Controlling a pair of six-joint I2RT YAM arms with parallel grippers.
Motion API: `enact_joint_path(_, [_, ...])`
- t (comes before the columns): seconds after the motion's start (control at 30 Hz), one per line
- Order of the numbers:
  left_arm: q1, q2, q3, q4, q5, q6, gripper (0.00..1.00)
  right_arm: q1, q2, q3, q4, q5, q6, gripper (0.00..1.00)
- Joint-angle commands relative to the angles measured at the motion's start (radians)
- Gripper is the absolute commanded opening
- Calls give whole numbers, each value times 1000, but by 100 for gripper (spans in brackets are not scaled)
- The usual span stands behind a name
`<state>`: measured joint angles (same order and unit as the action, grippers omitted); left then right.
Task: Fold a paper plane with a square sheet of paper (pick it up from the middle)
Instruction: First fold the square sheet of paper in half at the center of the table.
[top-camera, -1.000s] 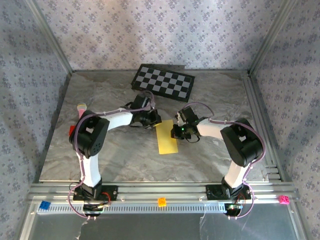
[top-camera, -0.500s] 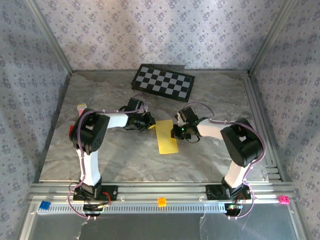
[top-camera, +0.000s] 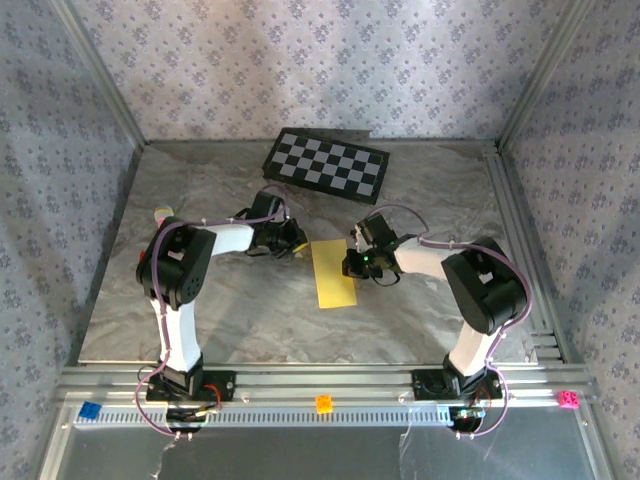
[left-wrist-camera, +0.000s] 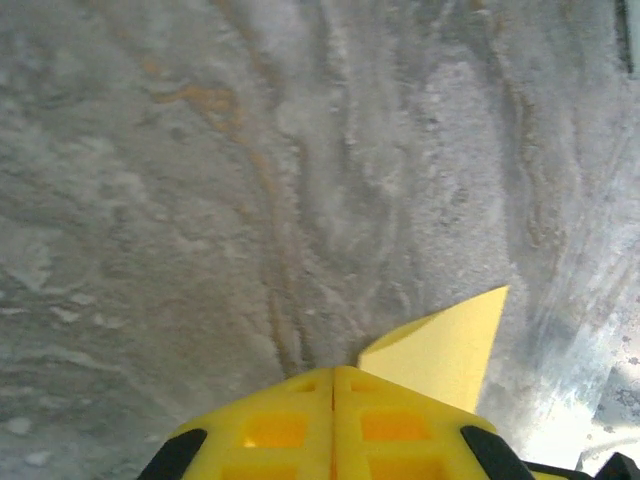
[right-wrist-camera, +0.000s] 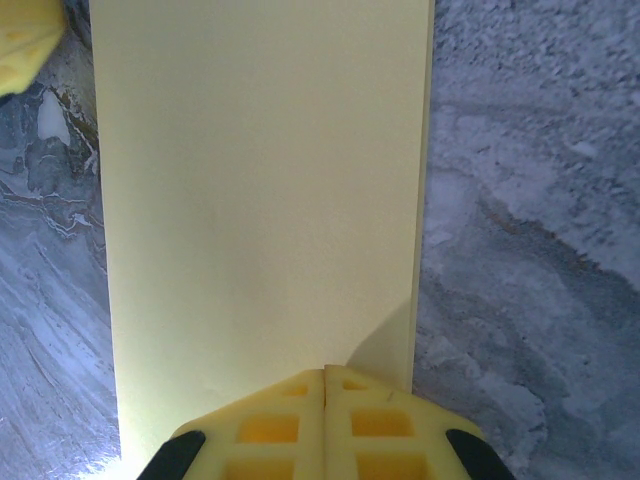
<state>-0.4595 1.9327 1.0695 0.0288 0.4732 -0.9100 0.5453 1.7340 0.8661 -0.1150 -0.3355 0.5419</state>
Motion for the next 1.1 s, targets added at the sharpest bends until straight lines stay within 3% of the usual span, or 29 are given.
enact_joint_path(0.0, [-28,-42,24,27,41,45,9,-11,24,-47,-149,98,-2,0])
enact_joint_path(0.27, [-49,62,94,-9,59,79,8,-11,25,-58,-139,98,3,0])
enact_joint_path(0.53, [-9,116,93,14,-6,0,8,-11,27,-62,-134,96,2,0])
enact_joint_path(0.67, [1,116,117,-34,-57,-2,8,-10,27,-62,-134,93,1,0])
enact_joint_path(0.83, [5,111,134,-25,-22,-9,8,-11,24,-63,-133,95,3,0])
enact_joint_path(1.07, [-42,-17,118,-101,-9,68,10,-12,17,-56,-139,97,3,0])
